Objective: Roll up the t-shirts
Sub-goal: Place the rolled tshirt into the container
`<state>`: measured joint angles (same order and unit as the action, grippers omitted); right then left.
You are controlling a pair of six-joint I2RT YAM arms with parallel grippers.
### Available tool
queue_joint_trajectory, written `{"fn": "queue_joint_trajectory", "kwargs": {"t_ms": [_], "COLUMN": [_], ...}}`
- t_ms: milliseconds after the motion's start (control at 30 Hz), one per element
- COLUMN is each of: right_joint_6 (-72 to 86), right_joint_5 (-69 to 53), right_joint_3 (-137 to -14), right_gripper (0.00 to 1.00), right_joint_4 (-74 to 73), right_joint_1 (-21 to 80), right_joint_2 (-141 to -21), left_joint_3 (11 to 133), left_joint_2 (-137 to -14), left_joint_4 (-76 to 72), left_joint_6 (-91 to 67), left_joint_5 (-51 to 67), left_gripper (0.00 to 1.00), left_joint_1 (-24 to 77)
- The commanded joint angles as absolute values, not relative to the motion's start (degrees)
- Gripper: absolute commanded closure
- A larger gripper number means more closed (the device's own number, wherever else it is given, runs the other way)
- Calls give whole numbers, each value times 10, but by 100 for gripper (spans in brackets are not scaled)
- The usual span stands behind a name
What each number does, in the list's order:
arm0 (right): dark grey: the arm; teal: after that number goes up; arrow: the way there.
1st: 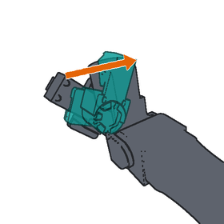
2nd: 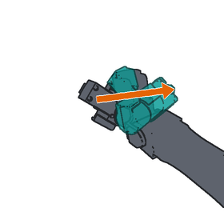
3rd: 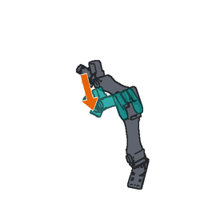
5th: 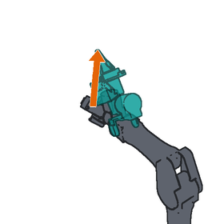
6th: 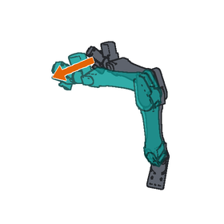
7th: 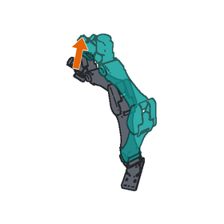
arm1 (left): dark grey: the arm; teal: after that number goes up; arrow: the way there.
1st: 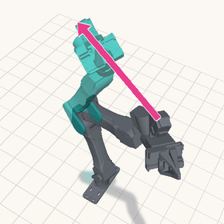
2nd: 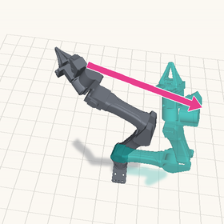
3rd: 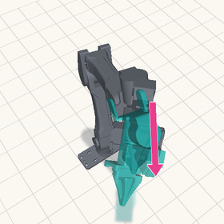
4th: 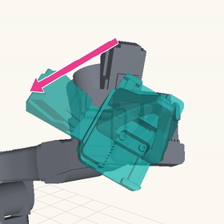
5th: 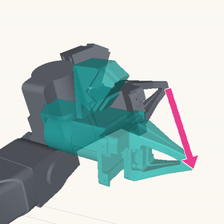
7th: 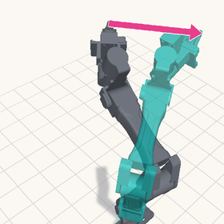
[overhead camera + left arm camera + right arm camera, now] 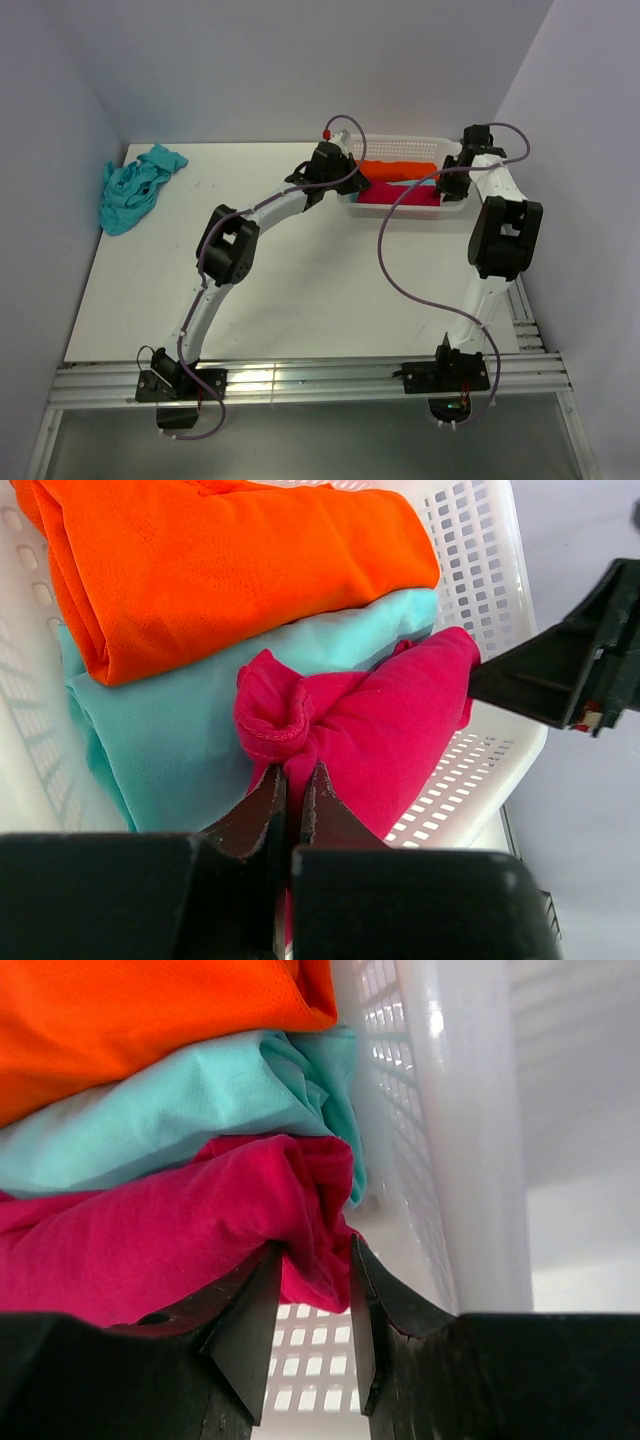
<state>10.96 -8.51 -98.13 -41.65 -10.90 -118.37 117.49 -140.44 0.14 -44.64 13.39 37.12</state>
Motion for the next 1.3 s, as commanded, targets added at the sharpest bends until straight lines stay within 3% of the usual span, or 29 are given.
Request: {"fn": "queue_joint_trajectory", "kwargs": {"t_ms": [0, 233, 667, 1033, 1267], "right_joint_6": [105, 112, 140, 157, 149], "right_joint_5": [-69, -87, -231, -256, -248], "right_joint_3": [-979, -988, -1004, -1043, -995], "right_gripper": [60, 57, 85, 92, 93], "right_joint_4": [-381, -390, -377, -397, -393], "right_joint_1": [-116, -115, -70, -3, 25], "right_joint_2": [-1124, -1092, -1111, -1171, -1168], "left_joint_3": [1158, 1158, 1136, 1124, 1115], "left_joint_2": [-1416, -1417, -1412, -1405, -1412], "left_joint_4": [28, 27, 25, 21, 34], "left_joint_6": [-430, -434, -433, -426, -413], "left_joint_5": [118, 121, 112, 116, 118], "left_gripper": [100, 100, 100, 100, 100], "left_joint_1": [366, 366, 366, 365, 364]}}
